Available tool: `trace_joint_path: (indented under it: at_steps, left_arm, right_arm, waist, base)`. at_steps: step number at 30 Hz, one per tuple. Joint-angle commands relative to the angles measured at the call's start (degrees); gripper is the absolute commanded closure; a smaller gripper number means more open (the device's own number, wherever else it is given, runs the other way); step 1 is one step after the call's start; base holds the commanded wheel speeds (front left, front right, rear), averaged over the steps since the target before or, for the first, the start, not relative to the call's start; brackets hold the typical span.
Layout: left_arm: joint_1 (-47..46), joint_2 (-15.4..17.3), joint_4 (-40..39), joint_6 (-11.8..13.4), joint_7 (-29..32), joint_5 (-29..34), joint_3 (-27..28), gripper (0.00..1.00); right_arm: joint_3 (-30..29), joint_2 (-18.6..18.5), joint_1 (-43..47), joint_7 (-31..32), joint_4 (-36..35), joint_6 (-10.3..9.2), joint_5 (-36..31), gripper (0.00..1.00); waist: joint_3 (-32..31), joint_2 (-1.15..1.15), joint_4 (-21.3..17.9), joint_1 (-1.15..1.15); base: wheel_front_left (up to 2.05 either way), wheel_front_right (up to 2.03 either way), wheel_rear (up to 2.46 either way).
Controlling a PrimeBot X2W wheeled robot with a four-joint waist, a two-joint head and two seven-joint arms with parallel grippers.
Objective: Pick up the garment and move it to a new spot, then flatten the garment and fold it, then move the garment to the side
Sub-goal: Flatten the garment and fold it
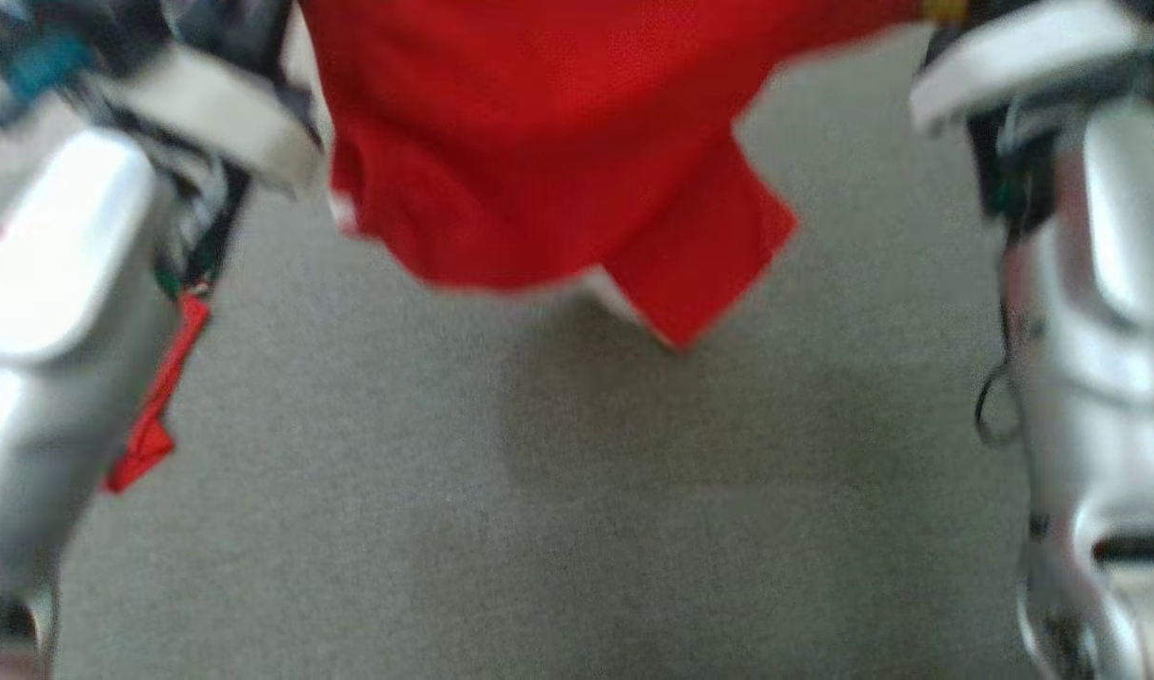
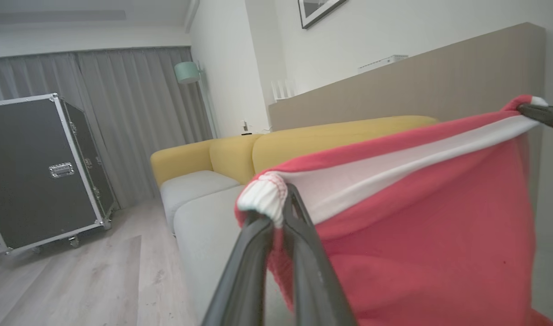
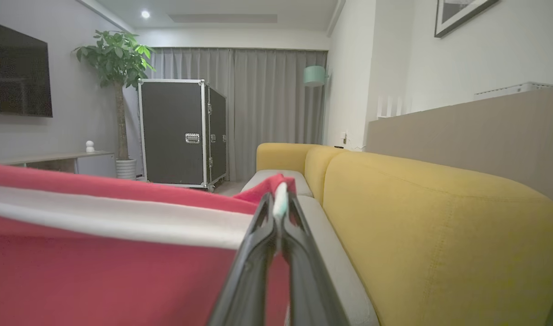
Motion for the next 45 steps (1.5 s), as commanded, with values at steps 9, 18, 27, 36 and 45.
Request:
trace_joint_path:
  at_steps: [9,18,27,36,45]
  left_arm:
    - [-22.4,-1.7,14.2,-2.5,-8.6,4.2,4.3,1.0]
    - [-23.1,-6.2,19.6,-4.2,-11.3,7.3,5.3,1.0]
    - [-6.1,-7.9,16.7,-5.3,-11.3,10.6,5.5,1.0]
    - [9.3,-6.9,11.8,-5.4,-11.3,10.2,1.0,1.0]
    - [21.3,-5.8,7.2,-5.4,-11.3,8.4,-4.0,1.0]
  right_arm:
    - [-5.1,0.4,-24.8,-10.7,14.9,0.19,-6.2,1.0]
    - [-6.4,0.4,-24.8,-11.9,23.5,0.19,-13.1,1.0]
    - [-2.0,-3.2,-15.7,-11.9,34.5,0.19,-14.9,1.0]
    - [8.0,-5.9,-10.0,-10.0,44.3,0.19,-9.9,1.0]
    - [23.2,-7.8,0.5,-1.2,45.4,0.19,2.0,1.0]
  waist:
    - [13.8,0.0,-1.5,-0.02]
    - [17.0,0.0,-0.6,-0.02]
    - [14.2,0.0,1.6,-0.02]
    - [5.9,0.0,2.1,-0.02]
    - [-4.6,0.0,1.8,-0.02]
  base:
    - [0.0,0.0,0.0]
    - [0.0,0.0,0.0]
    - [0.0,0.0,0.0]
    - [0.0,0.0,0.0]
    - [0.0,0.0,0.0]
